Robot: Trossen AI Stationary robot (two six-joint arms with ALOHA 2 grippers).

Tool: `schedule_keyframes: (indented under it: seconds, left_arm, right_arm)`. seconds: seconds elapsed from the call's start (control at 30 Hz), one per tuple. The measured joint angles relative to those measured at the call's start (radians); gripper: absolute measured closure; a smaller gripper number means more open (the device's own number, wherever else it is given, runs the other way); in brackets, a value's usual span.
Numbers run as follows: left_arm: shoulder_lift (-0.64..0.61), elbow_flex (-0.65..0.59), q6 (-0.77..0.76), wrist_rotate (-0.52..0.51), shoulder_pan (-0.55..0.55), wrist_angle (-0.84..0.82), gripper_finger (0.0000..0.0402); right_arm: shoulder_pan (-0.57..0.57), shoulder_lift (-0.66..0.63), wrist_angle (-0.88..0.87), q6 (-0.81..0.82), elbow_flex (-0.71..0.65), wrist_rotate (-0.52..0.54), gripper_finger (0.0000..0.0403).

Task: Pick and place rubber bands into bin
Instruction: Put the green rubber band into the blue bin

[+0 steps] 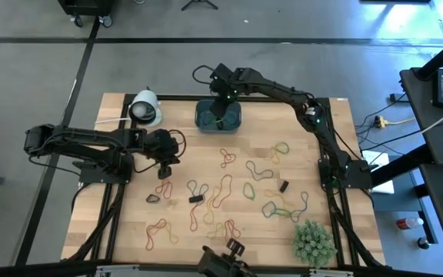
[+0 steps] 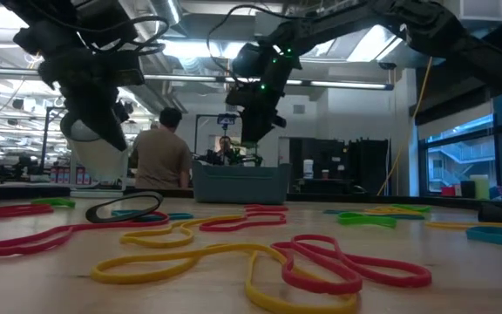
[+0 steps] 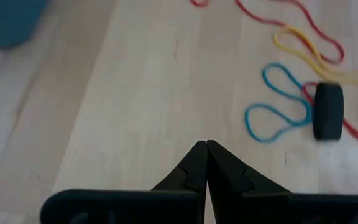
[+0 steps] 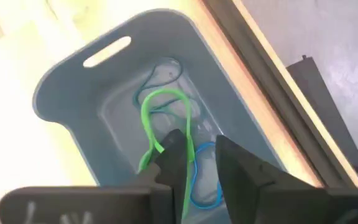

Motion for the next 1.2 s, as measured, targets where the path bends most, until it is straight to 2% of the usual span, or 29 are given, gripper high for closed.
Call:
schedule_keyframes:
  seconds: [0.27,0.4,0.83,1.03,1.2]
  left_arm:
    - [0.000,0.000,0.090,0.004,-0.024,-0.036,0.0397]
    - [0.000,0.000,0.147,-0.027,-0.024,-0.046,0.0399]
    - [0.000,0.000,0.204,-0.102,0.077,-0.080,0.0400]
    - [0.000,0.000,0.202,-0.088,0.111,-0.079,0.0400]
    - [0.000,0.000,0.196,-0.084,0.110,-0.079,0.0399]
  right_arm:
    - [0.009,0.001,0.106,0.069,-0.137,-0.001,0.0373]
    - [0.011,0.002,0.147,0.093,-0.213,-0.001,0.0398]
    - [0.011,0.002,0.157,0.123,-0.253,-0.002,0.0386]
    - [0.011,0.000,0.113,0.073,-0.192,-0.002,0.0372]
    - [0.011,-0.002,0.112,0.095,-0.123,-0.002,0.0358]
